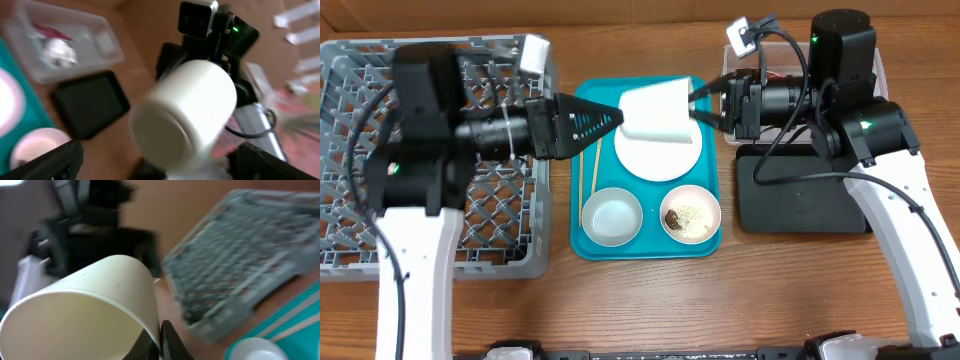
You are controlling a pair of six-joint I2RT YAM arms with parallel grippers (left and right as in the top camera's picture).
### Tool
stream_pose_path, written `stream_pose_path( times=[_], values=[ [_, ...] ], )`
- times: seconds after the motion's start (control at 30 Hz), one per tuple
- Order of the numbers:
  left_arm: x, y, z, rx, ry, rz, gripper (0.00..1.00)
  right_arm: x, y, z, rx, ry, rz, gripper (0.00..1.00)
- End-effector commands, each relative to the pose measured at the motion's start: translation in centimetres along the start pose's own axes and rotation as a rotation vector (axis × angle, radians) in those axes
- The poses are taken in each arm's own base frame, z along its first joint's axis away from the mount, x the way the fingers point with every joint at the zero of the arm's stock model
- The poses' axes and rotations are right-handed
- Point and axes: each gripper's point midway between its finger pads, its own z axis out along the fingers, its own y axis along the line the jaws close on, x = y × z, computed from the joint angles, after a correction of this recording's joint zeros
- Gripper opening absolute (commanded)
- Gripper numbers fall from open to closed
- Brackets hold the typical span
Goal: Sort waste into correct bins and load items into the dishwasher
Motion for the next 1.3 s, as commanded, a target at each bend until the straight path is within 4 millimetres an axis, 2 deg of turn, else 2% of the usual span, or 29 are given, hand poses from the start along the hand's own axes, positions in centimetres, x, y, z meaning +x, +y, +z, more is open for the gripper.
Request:
stream_pose_path(
  times=[0.0,0.1,0.23,0.37,0.4,0.5,0.7,0.77,0.87,0.9,0.97,1.03,1.13,1.27],
  values=[
    [1.6,-3.4,0.6,0.229,0.116,0.030,1.00,1.0,3.7,0.7,-0.170,0.066,-0.041,0.04],
    [2.5,-4.8,1.0,0.318,0.165,0.080,0.95,1.1,3.6,1.1,-0.155,0.067,-0.043,0.04],
    [3.2,-5.4,1.7,0.337,0.193,0.089,0.86,1.2,3.8,1.5,-0.159,0.074,-0.047,0.04],
    [3.3,-5.5,1.8,0.341,0.199,0.092,0.69,1.3,3.5,1.9,-0.136,0.071,-0.048,0.04],
    [3.4,-5.6,1.7,0.349,0.202,0.091,0.67,1.2,3.3,1.9,-0.122,0.066,-0.048,0.04],
    [3.4,-5.7,1.7,0.354,0.204,0.091,0.72,1.0,2.9,2.0,-0.100,0.059,-0.049,0.04],
    [3.3,-5.5,1.8,0.343,0.199,0.091,0.50,1.0,2.9,2.0,-0.100,0.058,-0.049,0.04],
    [3.3,-5.4,1.8,0.333,0.196,0.092,0.49,1.0,2.9,2.0,-0.100,0.058,-0.049,0.04],
    [3.1,-4.9,2.0,0.307,0.186,0.092,0.51,1.0,2.9,2.0,-0.100,0.058,-0.049,0.14],
    [3.0,-4.8,2.1,0.295,0.183,0.089,0.51,1.0,2.9,2.0,-0.100,0.058,-0.049,0.21],
    [3.0,-4.5,2.1,0.279,0.177,0.089,0.51,1.0,2.8,2.0,-0.098,0.058,-0.049,0.50],
    [2.9,-4.5,2.1,0.275,0.175,0.088,0.48,0.7,2.3,1.7,-0.071,0.043,-0.050,0.65],
    [2.5,-3.3,2.3,0.207,0.150,0.074,0.44,-0.3,1.0,0.2,-0.011,0.000,-0.045,0.72],
    [1.9,0.9,2.1,-0.019,0.089,-0.007,0.42,-1.6,-1.0,-2.8,0.061,-0.069,0.042,0.76]
  ],
)
